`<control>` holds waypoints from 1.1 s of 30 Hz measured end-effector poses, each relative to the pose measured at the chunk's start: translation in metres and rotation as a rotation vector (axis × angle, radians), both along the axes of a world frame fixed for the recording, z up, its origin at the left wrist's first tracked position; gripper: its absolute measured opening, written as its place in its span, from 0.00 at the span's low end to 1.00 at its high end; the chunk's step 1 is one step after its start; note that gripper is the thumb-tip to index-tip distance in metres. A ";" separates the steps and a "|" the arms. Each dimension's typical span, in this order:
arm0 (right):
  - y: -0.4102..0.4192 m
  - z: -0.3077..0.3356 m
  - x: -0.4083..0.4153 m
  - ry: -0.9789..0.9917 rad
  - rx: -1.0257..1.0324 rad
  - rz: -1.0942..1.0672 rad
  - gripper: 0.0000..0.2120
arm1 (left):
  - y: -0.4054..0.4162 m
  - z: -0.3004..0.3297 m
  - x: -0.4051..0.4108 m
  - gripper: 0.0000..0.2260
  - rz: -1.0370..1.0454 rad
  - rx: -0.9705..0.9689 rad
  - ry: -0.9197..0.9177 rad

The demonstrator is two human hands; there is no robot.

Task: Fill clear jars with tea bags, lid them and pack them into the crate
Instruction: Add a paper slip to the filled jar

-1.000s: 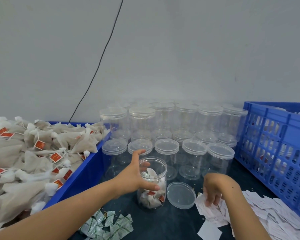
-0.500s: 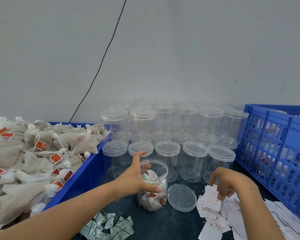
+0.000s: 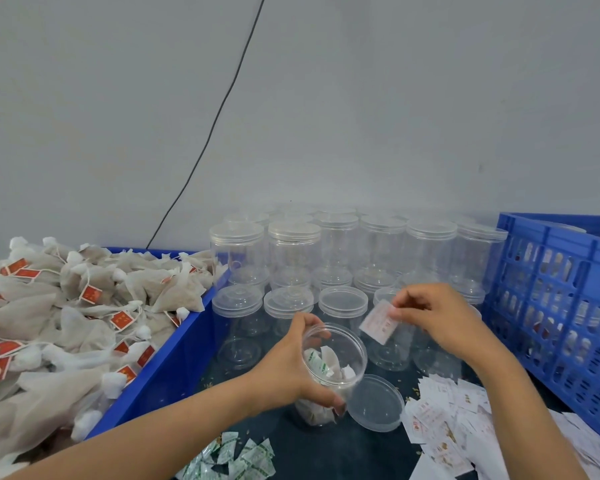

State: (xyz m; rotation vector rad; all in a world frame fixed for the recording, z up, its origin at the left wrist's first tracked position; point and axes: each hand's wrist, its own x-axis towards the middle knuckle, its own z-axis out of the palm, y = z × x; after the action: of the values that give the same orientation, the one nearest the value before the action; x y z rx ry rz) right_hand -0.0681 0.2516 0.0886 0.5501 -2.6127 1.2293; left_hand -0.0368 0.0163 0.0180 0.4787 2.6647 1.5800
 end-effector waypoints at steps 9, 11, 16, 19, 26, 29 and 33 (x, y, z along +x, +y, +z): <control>-0.064 -0.009 0.013 0.252 0.620 0.257 0.12 | 0.001 -0.001 0.002 0.40 -0.066 -0.033 0.111; -0.073 -0.013 0.016 0.285 0.690 0.278 0.11 | 0.003 -0.001 0.002 0.41 -0.078 -0.007 0.112; -0.084 -0.017 0.022 0.256 0.622 0.328 0.12 | 0.001 -0.002 0.002 0.37 -0.091 0.044 0.115; -0.084 -0.022 0.021 0.219 0.642 0.327 0.12 | 0.000 -0.003 0.002 0.38 -0.107 0.058 0.091; -0.072 -0.020 0.017 -0.038 0.385 0.327 0.14 | -0.006 -0.012 -0.005 0.43 -0.066 0.023 0.042; -0.062 -0.010 0.019 0.007 0.249 0.329 0.15 | -0.007 -0.014 -0.008 0.41 -0.035 0.025 0.002; -0.038 -0.005 0.008 0.194 0.091 0.048 0.17 | -0.009 -0.015 -0.009 0.41 -0.039 0.020 -0.036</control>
State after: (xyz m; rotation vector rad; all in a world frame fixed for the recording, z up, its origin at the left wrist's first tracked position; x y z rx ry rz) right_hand -0.0596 0.2140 0.0836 0.7143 -2.5140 1.0185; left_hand -0.0459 0.0073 0.0033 0.4941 2.5994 1.5904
